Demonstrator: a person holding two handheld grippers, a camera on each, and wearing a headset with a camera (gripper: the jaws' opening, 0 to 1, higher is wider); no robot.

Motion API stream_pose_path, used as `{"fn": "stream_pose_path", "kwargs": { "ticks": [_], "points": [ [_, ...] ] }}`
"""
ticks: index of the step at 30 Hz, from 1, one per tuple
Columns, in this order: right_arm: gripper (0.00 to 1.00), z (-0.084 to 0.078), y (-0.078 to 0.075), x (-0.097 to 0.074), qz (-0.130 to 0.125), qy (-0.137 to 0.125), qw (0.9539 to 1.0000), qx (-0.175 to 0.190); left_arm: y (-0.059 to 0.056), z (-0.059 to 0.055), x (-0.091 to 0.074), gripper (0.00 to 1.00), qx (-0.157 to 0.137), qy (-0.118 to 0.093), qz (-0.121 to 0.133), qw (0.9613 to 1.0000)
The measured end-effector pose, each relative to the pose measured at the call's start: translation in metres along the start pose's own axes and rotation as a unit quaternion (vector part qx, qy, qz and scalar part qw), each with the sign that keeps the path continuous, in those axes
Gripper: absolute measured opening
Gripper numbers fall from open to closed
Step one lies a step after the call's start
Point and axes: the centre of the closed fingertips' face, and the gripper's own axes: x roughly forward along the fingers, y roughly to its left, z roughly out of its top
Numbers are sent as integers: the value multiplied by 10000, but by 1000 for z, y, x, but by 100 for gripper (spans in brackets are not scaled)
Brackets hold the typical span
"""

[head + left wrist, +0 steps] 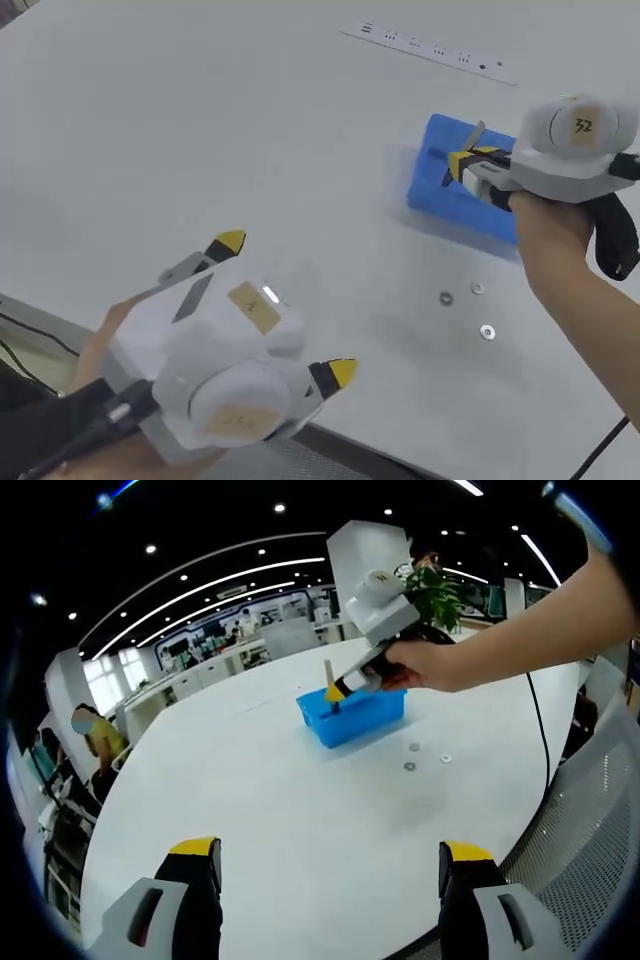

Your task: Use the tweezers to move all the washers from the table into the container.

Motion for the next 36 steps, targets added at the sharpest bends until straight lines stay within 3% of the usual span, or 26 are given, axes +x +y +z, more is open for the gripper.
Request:
{"fn": "stream_pose_path", "kwargs": {
  "ticks": [3,12,20,26,32,36],
  "points": [
    [1,-1,0,-1,-26,-11,9999,-143,0,1,0,92,-10,-17,0,10000],
    [3,0,-2,-5,-74,74,9999,62,1,1,0,92,-15,-30,18,10000],
    [3,25,5,-35,51,-333,9994,121,1,3,-1,93,-75,-82,-5,9999],
    [3,31,18,-64,163,-546,9983,121,0,5,-1,94,-89,-121,-32,9999],
    [3,22,37,-89,310,-570,9979,57,-2,8,-2,94,-82,-225,-73,9997],
    [3,3,45,-97,384,-440,9981,195,-3,7,-2,94,-70,-196,-73,9998]
  ]
}}
